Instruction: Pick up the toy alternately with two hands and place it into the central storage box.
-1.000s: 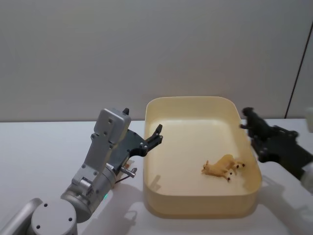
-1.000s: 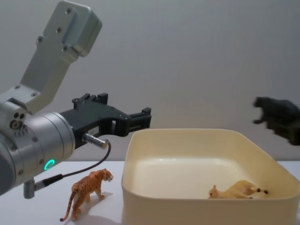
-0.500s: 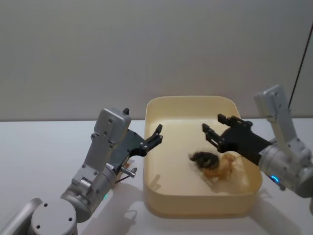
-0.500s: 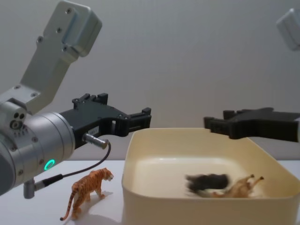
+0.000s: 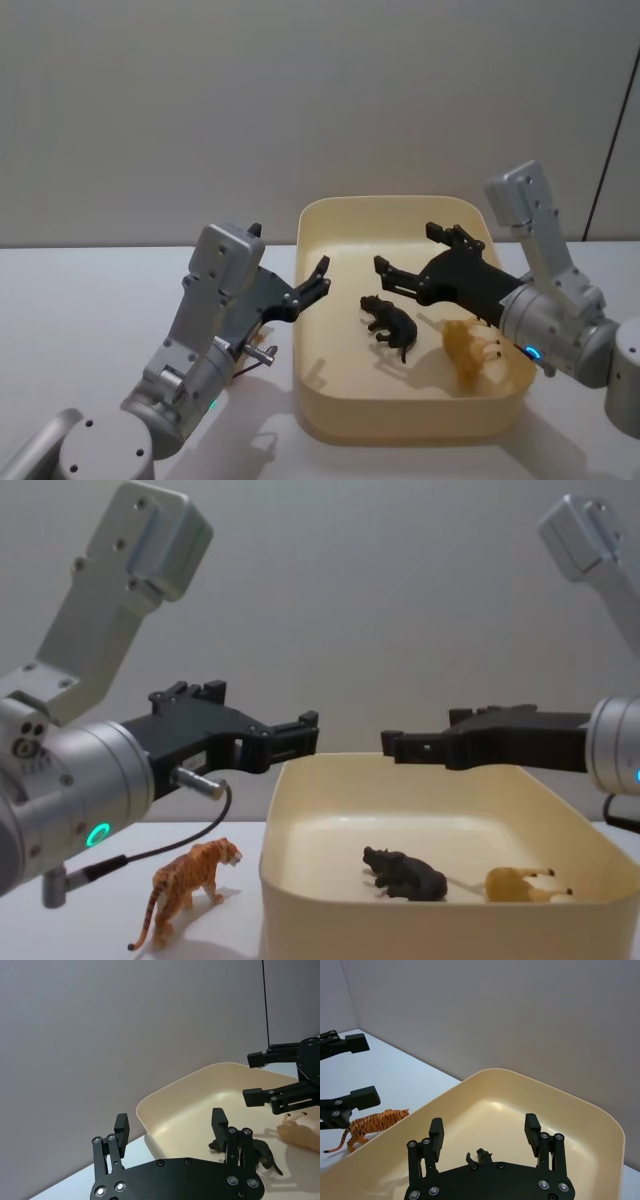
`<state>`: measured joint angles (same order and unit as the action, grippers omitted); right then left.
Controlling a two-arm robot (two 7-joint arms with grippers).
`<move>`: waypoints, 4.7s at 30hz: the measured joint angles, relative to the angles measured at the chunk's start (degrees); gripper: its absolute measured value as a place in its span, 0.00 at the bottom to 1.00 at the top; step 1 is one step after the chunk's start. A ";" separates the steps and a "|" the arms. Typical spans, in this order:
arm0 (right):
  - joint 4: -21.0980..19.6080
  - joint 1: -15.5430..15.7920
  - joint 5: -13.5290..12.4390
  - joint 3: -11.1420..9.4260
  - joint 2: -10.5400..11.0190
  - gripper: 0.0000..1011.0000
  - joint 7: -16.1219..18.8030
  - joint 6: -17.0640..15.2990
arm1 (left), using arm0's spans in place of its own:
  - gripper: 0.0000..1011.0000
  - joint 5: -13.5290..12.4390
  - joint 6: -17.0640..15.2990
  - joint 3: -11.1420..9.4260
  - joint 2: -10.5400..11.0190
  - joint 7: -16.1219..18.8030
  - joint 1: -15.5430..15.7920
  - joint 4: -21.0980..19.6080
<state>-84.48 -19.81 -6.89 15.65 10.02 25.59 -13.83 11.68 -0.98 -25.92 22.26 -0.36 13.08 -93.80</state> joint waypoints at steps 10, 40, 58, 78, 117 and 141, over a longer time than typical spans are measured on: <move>0.76 -0.79 0.24 0.34 -0.60 0.99 0.46 -0.32 | 0.99 3.02 -1.62 0.79 3.63 4.47 -4.72 -5.38; 1.29 -1.38 0.45 0.61 -1.04 0.99 0.83 -0.52 | 0.99 18.68 -1.27 4.70 14.86 1.97 -16.36 -10.58; 1.33 -1.45 0.45 0.61 -1.08 0.99 0.83 -0.51 | 0.99 17.53 -3.38 4.92 10.87 -7.33 -10.72 -2.04; 1.33 -1.45 0.45 0.61 -1.08 0.99 0.82 -0.51 | 0.99 14.53 -8.27 5.17 7.06 -7.20 -5.51 5.07; 1.33 -1.45 0.45 0.61 -1.08 0.99 0.82 -0.50 | 0.49 12.36 -8.94 4.24 1.51 -8.99 0.36 12.86; 1.52 -1.68 0.37 -0.13 -0.61 0.99 -1.86 3.66 | 0.30 9.32 -7.41 4.49 1.16 -5.11 0.36 8.12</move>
<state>-82.96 -21.50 -6.52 15.52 9.41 23.73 -10.17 21.00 -8.39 -21.43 23.42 -5.47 13.44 -85.68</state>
